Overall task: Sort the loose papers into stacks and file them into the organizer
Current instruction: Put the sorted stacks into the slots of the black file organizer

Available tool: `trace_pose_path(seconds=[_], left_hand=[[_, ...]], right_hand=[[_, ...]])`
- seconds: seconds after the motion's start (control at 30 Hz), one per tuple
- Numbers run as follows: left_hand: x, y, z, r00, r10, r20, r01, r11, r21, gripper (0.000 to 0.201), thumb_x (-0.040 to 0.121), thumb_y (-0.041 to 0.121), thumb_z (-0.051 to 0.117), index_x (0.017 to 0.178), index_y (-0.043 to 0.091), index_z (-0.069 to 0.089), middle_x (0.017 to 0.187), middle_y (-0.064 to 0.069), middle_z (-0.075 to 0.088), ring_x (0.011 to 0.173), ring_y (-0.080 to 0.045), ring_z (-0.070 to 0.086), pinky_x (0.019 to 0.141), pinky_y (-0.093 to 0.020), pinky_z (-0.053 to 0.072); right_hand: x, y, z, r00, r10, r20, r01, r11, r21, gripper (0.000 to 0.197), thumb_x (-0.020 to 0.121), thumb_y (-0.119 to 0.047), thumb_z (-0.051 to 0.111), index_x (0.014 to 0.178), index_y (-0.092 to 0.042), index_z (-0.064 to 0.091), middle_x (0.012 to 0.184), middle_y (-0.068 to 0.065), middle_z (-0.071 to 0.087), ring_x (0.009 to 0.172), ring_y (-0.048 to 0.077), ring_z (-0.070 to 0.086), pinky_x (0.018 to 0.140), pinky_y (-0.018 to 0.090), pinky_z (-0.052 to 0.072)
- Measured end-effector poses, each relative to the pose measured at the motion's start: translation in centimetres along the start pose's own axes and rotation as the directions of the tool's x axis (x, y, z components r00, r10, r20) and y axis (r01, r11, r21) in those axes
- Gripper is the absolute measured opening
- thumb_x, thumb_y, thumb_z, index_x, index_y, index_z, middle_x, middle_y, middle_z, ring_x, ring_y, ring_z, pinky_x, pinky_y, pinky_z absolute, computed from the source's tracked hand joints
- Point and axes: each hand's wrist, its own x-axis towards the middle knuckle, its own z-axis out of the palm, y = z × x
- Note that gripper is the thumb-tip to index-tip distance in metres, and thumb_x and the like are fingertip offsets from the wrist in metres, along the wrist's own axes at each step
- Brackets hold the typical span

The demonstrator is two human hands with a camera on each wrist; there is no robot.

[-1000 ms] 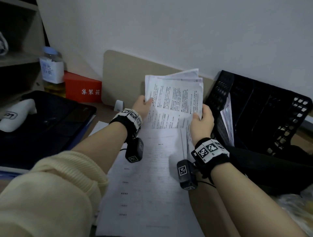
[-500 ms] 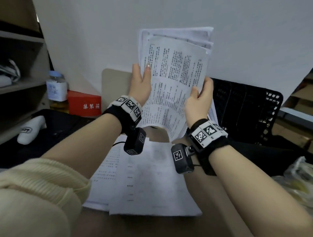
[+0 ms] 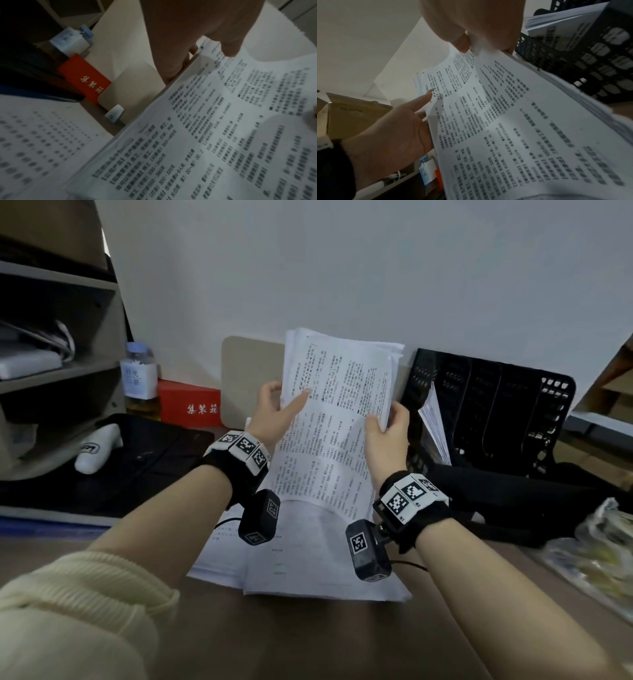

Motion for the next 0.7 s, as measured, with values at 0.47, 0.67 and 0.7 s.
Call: trace_pose_path(seconds=[0.47,0.67,0.7], left_hand=[[0.9,-4.2,-1.5,0.937,-0.283,0.207,0.188,0.902,0.388,0.092,0.052,0.065,0.086,0.130,0.024,0.059,0.126,0.005,0.066,0.118,-0.019,0.061,0.104,-0.048,0.046],[0.5,-3.8,-1.2,0.974,-0.197,0.109,0.133,0.895,0.427,0.083,0.054,0.068,0.082,0.116,0.016,0.064,0.110,0.002,0.068,0.103,-0.016,0.062,0.098,-0.040,0.049],[0.9,-4.5,-1.4,0.975,-0.197,0.103,0.134,0.891,0.434,0.087,0.047,0.074,0.081,0.111,0.018,0.062,0.104,0.003,0.064,0.098,-0.015,0.059,0.100,-0.043,0.049]], right_hand=[[-0.6,3.9,-0.9,0.920,0.347,0.182,-0.334,0.937,-0.100,0.026,0.085,-0.015,0.059,0.108,-0.024,0.065,0.115,0.002,0.069,0.103,0.022,0.066,0.095,0.047,0.051],[-0.4,3.8,-1.1,0.936,0.312,0.162,-0.295,0.948,-0.120,0.029,0.094,-0.009,0.054,0.122,-0.009,0.061,0.115,0.003,0.066,0.103,0.020,0.064,0.095,0.039,0.051],[-0.5,4.0,-1.1,0.931,0.322,0.169,-0.304,0.945,-0.124,0.028,0.093,-0.010,0.055,0.120,-0.011,0.061,0.116,0.004,0.067,0.104,0.020,0.064,0.096,0.041,0.051]])
